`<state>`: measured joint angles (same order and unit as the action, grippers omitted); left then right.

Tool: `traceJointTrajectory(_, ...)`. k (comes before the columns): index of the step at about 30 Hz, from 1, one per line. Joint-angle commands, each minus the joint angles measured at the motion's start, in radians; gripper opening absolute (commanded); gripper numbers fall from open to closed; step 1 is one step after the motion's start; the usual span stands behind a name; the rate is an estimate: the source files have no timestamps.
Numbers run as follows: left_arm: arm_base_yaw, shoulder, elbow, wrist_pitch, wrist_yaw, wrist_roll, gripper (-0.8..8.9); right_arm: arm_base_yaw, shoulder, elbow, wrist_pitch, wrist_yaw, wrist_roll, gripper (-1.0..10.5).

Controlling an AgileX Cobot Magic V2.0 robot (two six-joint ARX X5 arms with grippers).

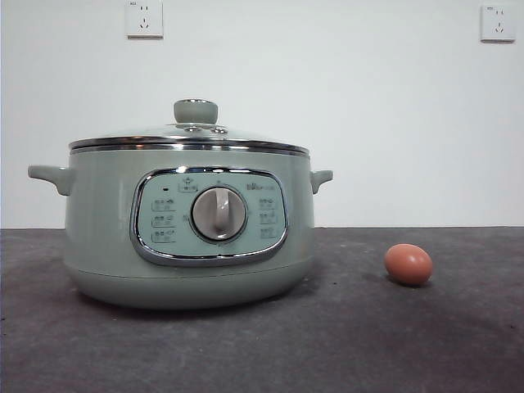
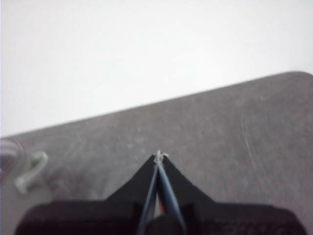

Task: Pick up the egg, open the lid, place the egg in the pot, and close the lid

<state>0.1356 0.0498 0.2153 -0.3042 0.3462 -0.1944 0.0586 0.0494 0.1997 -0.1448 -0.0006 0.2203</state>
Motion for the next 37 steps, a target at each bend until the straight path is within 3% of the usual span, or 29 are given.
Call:
traceJointTrajectory(1,0.003,0.028,0.065,-0.031,0.024,-0.019,-0.06,-0.001,0.040,0.077,-0.028,-0.020,0.024,-0.1)
traceJointTrajectory(5,0.003,0.096,0.181,-0.110,0.035,-0.004,-0.06,-0.001,0.130,0.218,-0.140,-0.101,0.009,-0.1)
traceJointTrajectory(9,-0.006,0.180,0.312,-0.182,0.103,0.044,-0.06,-0.001,0.246,0.386,-0.307,-0.210,-0.076,-0.1)
traceJointTrajectory(13,-0.021,0.254,0.438,-0.258,0.143,0.053,-0.06,-0.001,0.349,0.542,-0.453,-0.272,-0.132,-0.1)
traceJointTrajectory(19,-0.040,0.372,0.642,-0.438,0.179,0.140,-0.06,-0.001,0.482,0.765,-0.669,-0.334,-0.229,-0.1)
traceJointTrajectory(26,-0.079,0.469,0.814,-0.624,0.186,0.211,-0.06,0.000,0.575,0.913,-0.849,-0.349,-0.325,-0.1)
traceJointTrajectory(35,-0.091,0.518,0.852,-0.699,0.202,0.225,0.01,0.001,0.603,0.930,-0.875,-0.352,-0.326,0.1)
traceJointTrajectory(37,-0.091,0.527,0.852,-0.707,0.230,0.225,0.14,0.001,0.603,0.930,-0.874,-0.352,-0.326,0.8)
